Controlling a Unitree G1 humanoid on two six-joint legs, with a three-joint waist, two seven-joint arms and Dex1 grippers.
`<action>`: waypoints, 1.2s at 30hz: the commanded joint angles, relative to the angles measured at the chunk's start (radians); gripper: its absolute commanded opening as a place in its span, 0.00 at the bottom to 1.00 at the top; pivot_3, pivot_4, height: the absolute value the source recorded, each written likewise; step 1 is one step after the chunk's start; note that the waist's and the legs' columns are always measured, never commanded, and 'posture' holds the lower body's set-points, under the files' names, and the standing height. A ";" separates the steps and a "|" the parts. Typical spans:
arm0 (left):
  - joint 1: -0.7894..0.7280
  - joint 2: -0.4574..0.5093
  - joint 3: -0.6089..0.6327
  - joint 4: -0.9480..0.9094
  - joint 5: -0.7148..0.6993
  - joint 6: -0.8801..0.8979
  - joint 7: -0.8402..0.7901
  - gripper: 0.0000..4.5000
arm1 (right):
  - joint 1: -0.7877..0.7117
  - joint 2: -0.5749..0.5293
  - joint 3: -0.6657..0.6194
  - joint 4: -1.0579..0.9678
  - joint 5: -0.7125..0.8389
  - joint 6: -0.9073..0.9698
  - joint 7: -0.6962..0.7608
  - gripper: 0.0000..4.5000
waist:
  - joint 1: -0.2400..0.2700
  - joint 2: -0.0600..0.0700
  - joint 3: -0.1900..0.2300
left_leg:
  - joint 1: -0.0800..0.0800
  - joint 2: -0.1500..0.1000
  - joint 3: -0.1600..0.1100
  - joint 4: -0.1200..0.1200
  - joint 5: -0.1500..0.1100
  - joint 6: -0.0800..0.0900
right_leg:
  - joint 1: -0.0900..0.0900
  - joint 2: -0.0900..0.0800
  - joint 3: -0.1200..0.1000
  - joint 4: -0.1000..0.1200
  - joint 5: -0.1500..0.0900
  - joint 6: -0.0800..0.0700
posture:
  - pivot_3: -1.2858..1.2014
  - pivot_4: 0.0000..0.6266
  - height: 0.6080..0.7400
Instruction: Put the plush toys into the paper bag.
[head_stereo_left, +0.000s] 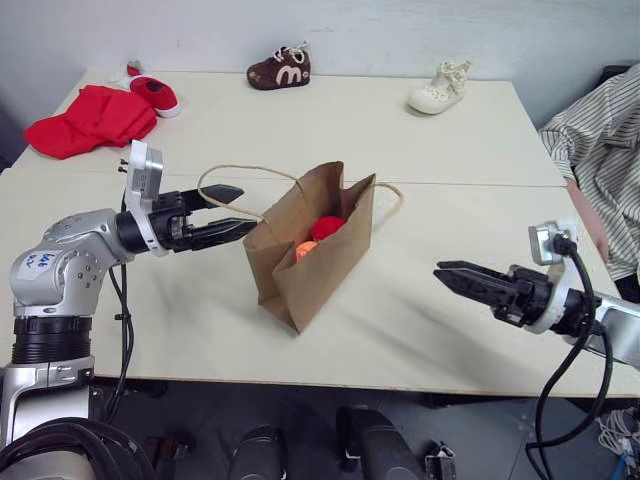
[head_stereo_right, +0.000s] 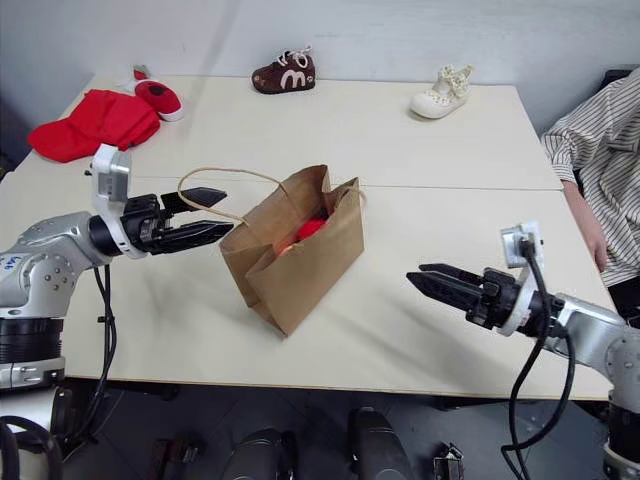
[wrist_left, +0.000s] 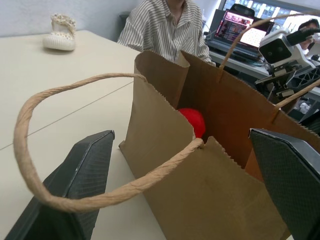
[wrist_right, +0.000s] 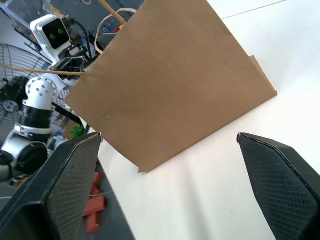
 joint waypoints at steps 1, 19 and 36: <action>0.024 0.001 0.001 -0.019 0.041 -0.026 0.030 1.00 | 0.024 0.031 0.074 -0.081 -0.183 -0.172 0.063 0.98 | 0.001 0.000 0.000 | 0.000 0.000 0.000 0.000 0.000 0.000 | 0.000 0.000 0.000 0.000 0.000 0.000 | 0.52 0.24 1.00; 0.149 0.037 0.120 -0.178 -0.130 0.135 0.061 1.00 | 0.021 0.151 0.229 -0.076 -0.494 -0.483 0.157 0.98 | -0.002 0.000 0.000 | 0.003 0.000 0.004 -0.001 -0.001 0.001 | 0.000 0.000 0.003 0.002 0.000 0.000 | 0.52 0.24 1.00; 0.480 0.083 0.205 -0.473 -0.154 0.086 0.058 1.00 | -0.091 0.194 0.501 -0.066 -0.811 -0.708 0.242 0.53 | -0.011 -0.001 0.000 | 0.003 0.001 0.007 0.001 -0.003 0.002 | -0.001 -0.001 0.003 0.001 0.000 0.000 | 0.52 0.24 1.00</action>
